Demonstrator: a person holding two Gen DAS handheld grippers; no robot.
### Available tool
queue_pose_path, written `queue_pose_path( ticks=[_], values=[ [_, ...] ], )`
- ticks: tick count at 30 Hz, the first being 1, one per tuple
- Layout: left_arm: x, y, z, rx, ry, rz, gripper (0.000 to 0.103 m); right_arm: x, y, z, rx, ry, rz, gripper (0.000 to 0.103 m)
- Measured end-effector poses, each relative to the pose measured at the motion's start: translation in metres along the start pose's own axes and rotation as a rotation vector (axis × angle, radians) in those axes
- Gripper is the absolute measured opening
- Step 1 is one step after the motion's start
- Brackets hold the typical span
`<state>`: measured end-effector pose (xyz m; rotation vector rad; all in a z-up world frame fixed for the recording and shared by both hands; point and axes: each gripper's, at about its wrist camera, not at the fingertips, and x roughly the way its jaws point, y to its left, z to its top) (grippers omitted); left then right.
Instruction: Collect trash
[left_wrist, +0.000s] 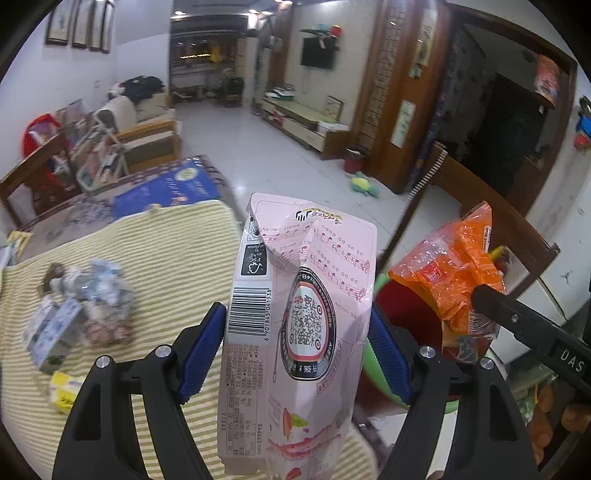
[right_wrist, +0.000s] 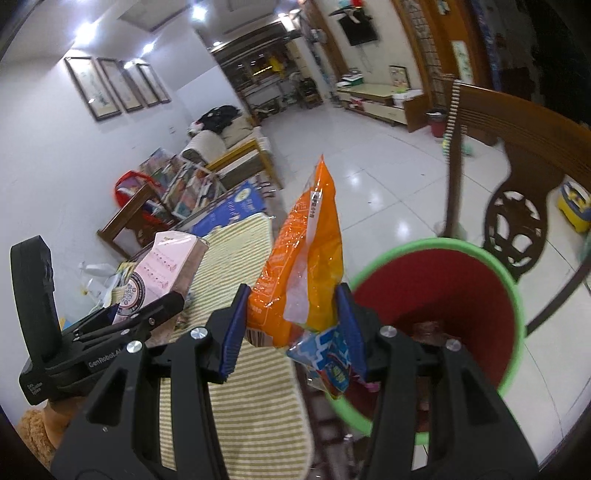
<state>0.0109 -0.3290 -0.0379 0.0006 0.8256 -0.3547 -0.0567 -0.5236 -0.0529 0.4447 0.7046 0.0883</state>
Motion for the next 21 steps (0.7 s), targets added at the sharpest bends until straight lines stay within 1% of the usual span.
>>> queue_pose_path(
  ticks=[8, 14, 18, 21],
  values=[
    [0.029, -0.058, 0.002, 0.055, 0.061, -0.102, 0.073, -0.015, -0.052, -0.003, 0.068, 0.007, -0.082, 0.046],
    [0.048, -0.091, 0.004, 0.096, 0.104, -0.18, 0.073, -0.025, -0.081, -0.007, 0.112, 0.017, -0.139, 0.046],
    [0.057, -0.112, 0.005, 0.119, 0.126, -0.214, 0.073, -0.028, -0.095, -0.012, 0.135, 0.03, -0.164, 0.047],
    [0.061, -0.119, 0.008, 0.132, 0.127, -0.225, 0.073, -0.029, -0.104, -0.016, 0.152, 0.039, -0.179, 0.047]
  ],
)
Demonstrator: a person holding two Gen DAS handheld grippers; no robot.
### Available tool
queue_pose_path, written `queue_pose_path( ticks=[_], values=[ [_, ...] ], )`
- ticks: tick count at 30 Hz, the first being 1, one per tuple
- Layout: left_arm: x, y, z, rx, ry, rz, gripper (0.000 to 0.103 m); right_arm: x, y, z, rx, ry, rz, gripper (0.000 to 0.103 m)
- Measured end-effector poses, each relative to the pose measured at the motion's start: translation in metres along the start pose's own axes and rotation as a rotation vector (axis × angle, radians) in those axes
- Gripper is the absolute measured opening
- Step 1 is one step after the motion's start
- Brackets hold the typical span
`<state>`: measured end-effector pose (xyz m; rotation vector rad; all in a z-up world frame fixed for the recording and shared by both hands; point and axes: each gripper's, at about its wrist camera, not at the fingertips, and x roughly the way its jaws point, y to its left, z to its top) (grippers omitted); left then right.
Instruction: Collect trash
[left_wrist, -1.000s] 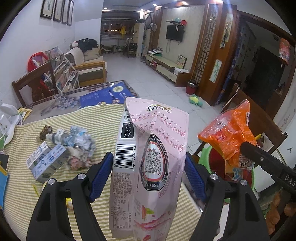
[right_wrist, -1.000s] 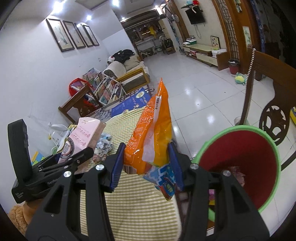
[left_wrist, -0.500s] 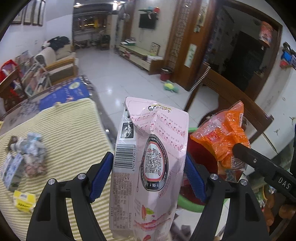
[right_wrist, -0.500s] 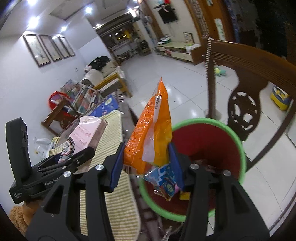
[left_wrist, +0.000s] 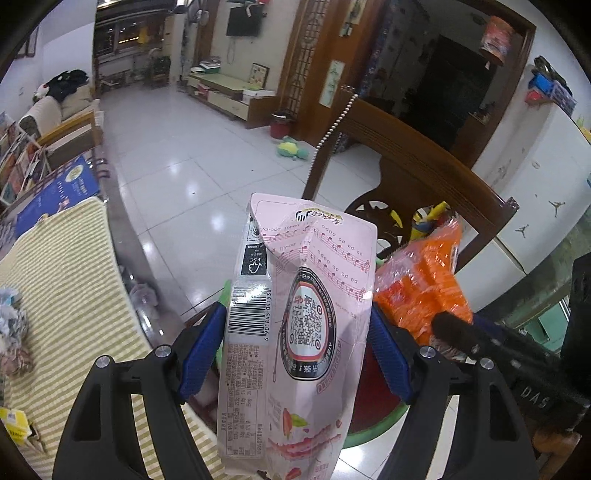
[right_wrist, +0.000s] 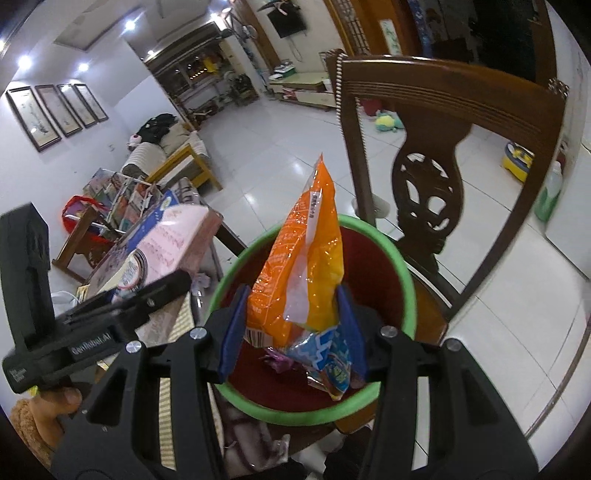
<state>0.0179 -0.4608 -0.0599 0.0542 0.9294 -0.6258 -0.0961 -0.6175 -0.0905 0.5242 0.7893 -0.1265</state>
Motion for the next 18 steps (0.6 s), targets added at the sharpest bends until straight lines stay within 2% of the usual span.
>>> queue_pose_path(
  ticks=[2, 3, 4, 5, 11, 18],
  values=[
    [0.003, -0.002, 0.001, 0.002, 0.0, -0.004, 0.076, 0.0, -0.003, -0.001, 0.009, 0.004, -0.001, 0.048],
    [0.005, -0.002, 0.002, 0.001, 0.005, -0.004, 0.079, 0.001, -0.004, -0.001, 0.012, 0.009, -0.002, 0.052],
    [0.008, -0.001, 0.003, -0.003, 0.013, -0.004, 0.086, 0.003, -0.005, -0.001, 0.017, 0.015, -0.006, 0.059],
    [0.009, 0.001, 0.004, -0.008, 0.015, -0.005, 0.088, 0.002, -0.005, -0.002, 0.025, 0.011, -0.014, 0.075],
    [0.001, 0.021, 0.004, -0.055, -0.012, 0.011, 0.088, 0.005, 0.009, 0.0, 0.012, 0.009, 0.002, 0.075],
    [-0.023, 0.076, -0.013, -0.147, -0.038, 0.089, 0.088, 0.024, 0.054, -0.002, -0.054, 0.044, 0.052, 0.075]
  ],
)
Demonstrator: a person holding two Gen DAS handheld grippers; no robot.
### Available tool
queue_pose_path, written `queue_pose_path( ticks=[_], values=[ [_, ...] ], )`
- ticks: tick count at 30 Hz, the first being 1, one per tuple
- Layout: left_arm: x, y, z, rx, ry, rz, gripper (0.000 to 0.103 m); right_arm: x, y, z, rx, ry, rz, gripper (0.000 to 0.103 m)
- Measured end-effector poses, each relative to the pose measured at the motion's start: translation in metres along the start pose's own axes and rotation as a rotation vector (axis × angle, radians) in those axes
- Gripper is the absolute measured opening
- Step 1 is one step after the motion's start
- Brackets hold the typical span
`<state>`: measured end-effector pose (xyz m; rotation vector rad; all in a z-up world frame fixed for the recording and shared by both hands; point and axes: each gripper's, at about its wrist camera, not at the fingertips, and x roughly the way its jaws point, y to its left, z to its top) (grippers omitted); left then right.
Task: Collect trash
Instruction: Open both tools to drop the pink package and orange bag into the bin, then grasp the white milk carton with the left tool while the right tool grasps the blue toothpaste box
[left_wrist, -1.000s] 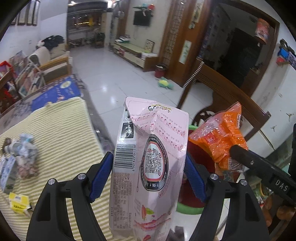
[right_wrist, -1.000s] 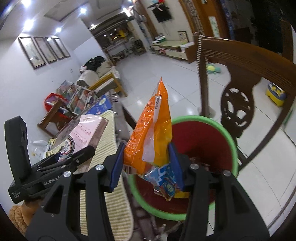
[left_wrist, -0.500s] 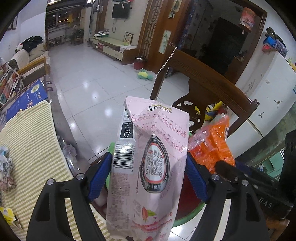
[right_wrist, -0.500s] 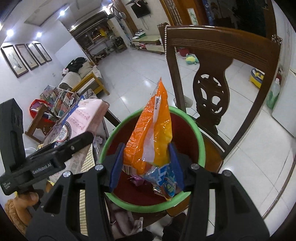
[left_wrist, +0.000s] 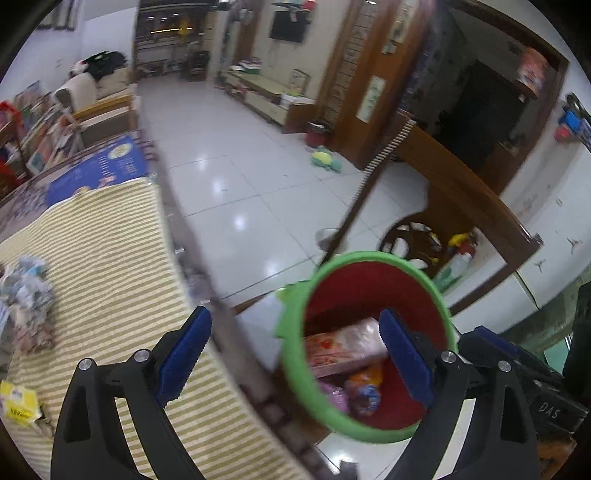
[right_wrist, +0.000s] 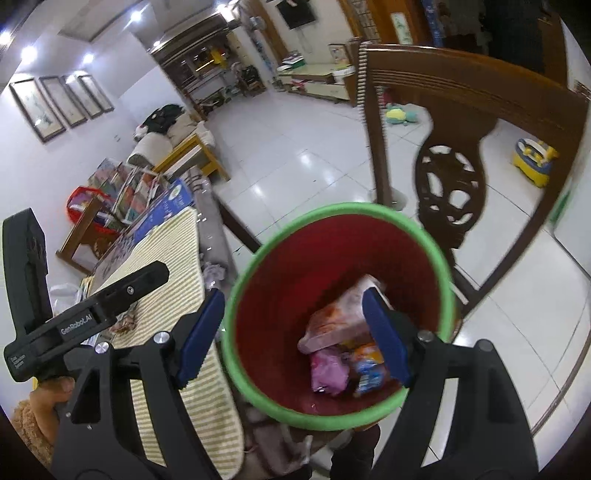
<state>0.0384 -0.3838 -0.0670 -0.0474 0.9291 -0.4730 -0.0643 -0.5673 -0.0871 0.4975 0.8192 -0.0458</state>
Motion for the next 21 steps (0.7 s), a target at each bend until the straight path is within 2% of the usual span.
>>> queue_pose_path(
  ticks=[5, 10, 14, 17, 21],
  values=[
    [-0.024, 0.059, -0.01, -0.078, -0.028, 0.082, 0.088, 0.021, 0.044, -0.005, -0.059, 0.037, 0.045, 0.075],
    [-0.054, 0.136, -0.022, -0.146, -0.051, 0.187, 0.088, 0.045, 0.104, -0.02, -0.125, 0.078, 0.094, 0.075],
    [-0.077, 0.199, -0.032, -0.16, -0.06, 0.279, 0.088, 0.059, 0.151, -0.035, -0.161, 0.105, 0.124, 0.075],
    [-0.098, 0.258, -0.035, -0.141, -0.07, 0.377, 0.088, 0.067, 0.18, -0.046, -0.174, 0.121, 0.132, 0.075],
    [-0.109, 0.335, -0.038, -0.131, -0.019, 0.461, 0.081, 0.083, 0.225, -0.067, -0.198, 0.153, 0.147, 0.075]
  ],
)
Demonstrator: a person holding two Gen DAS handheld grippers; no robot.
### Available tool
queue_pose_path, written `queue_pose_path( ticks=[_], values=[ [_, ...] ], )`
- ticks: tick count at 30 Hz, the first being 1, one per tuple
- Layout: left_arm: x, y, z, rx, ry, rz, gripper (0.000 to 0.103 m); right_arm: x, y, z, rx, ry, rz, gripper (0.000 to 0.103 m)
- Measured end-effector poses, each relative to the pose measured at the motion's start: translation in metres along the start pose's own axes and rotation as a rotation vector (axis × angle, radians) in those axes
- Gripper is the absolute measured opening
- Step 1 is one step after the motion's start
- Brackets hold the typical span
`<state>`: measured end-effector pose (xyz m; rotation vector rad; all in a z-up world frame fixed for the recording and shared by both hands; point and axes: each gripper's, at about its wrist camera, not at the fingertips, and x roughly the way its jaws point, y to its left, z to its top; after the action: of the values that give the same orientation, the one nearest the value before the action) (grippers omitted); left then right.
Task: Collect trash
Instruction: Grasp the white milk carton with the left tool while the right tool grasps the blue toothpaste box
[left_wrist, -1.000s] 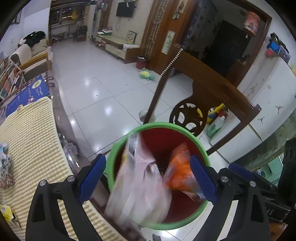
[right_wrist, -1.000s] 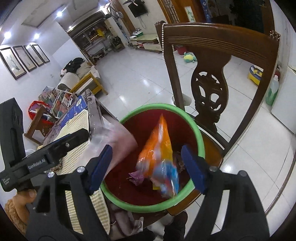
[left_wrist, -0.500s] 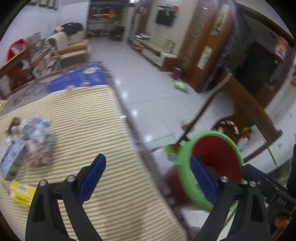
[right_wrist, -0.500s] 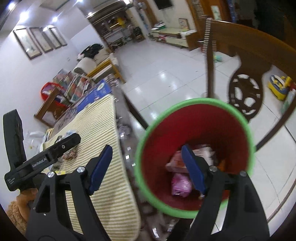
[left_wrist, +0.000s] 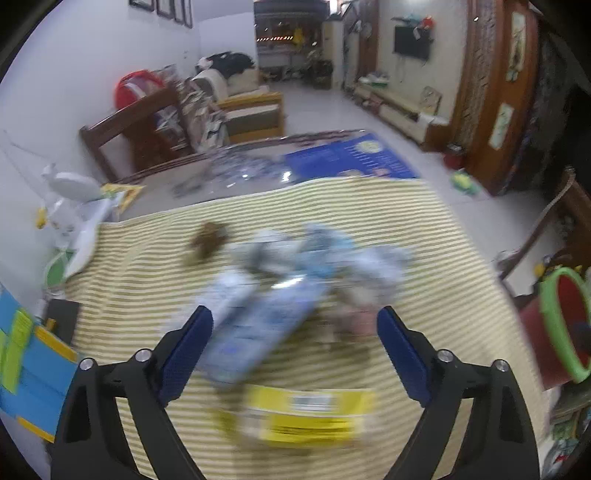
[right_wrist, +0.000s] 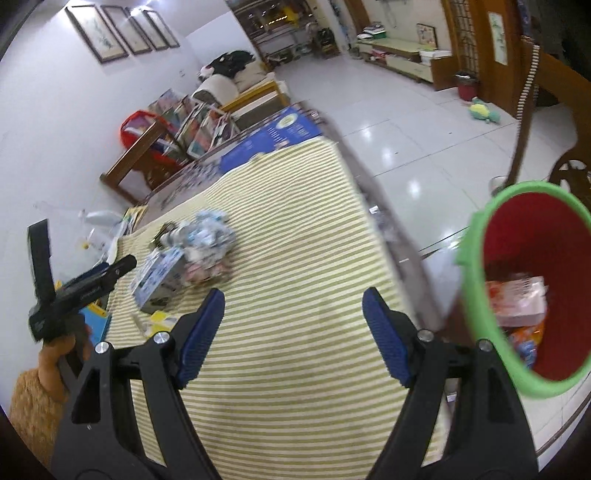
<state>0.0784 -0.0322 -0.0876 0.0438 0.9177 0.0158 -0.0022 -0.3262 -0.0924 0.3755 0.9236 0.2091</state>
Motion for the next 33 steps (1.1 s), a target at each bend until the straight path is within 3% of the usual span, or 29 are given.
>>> queue_pose_path(
  ticks=[3, 6, 12, 17, 23, 26, 33],
  values=[
    [0.025, 0.038, 0.003, 0.026, 0.068, 0.022, 0.074, 0.019, 0.029, -0.008, 0.0, 0.023, 0.015, 0.075],
    [0.051, 0.066, 0.003, 0.057, 0.136, -0.01, 0.07, 0.038, 0.059, -0.017, -0.002, 0.046, 0.032, 0.075],
    [0.095, 0.077, 0.004, 0.083, 0.222, -0.109, 0.064, 0.06, 0.104, -0.023, -0.021, 0.068, 0.025, 0.075],
    [0.125, 0.089, 0.008, 0.037, 0.271, -0.197, 0.058, 0.073, 0.121, -0.018, -0.026, 0.082, -0.002, 0.075],
    [0.14, 0.096, 0.002, -0.009, 0.273, -0.276, 0.041, 0.099, 0.138, -0.011, -0.019, 0.13, -0.015, 0.075],
    [0.132, 0.108, -0.004, -0.061, 0.247, -0.292, 0.041, 0.12, 0.152, -0.006, -0.033, 0.177, 0.009, 0.075],
    [0.104, 0.139, -0.025, -0.158, 0.2, -0.232, 0.041, 0.176, 0.18, 0.008, -0.003, 0.29, 0.066, 0.075]
  ],
)
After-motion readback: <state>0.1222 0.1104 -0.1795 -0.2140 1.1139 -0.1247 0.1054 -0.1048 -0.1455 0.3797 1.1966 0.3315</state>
